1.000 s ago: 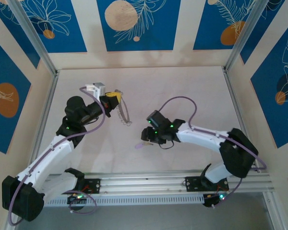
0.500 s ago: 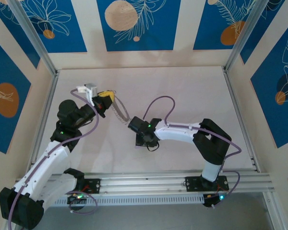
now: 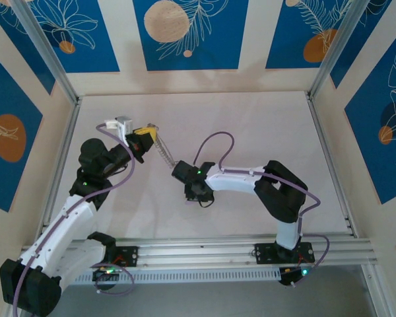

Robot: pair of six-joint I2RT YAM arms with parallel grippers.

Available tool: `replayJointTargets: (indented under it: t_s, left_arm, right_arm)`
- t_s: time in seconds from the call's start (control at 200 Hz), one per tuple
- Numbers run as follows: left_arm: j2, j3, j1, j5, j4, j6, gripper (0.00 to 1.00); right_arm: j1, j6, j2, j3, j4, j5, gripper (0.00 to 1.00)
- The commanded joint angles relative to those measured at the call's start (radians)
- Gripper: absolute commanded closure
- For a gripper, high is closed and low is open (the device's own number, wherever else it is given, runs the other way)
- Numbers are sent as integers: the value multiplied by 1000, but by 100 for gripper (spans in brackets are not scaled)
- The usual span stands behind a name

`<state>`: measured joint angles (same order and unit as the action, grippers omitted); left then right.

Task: Put the keys on the keyring

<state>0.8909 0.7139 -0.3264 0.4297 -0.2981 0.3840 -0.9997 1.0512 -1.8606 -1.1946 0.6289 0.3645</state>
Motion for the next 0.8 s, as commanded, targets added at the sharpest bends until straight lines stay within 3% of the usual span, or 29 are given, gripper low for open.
replayJointTargets:
  t_s: [0.0, 0.405, 0.795]
  left_arm:
    - [-17, -2, 16, 29, -59, 12, 100]
    - [18, 5, 19, 47, -84, 25, 100]
    - [54, 18, 19, 70, -107, 39, 100]
  right_arm:
    - [9, -6, -17, -29, 18, 16, 72]
    - [28, -17, 17, 29, -18, 0, 100]
    - [93, -32, 218, 172, -134, -22, 100]
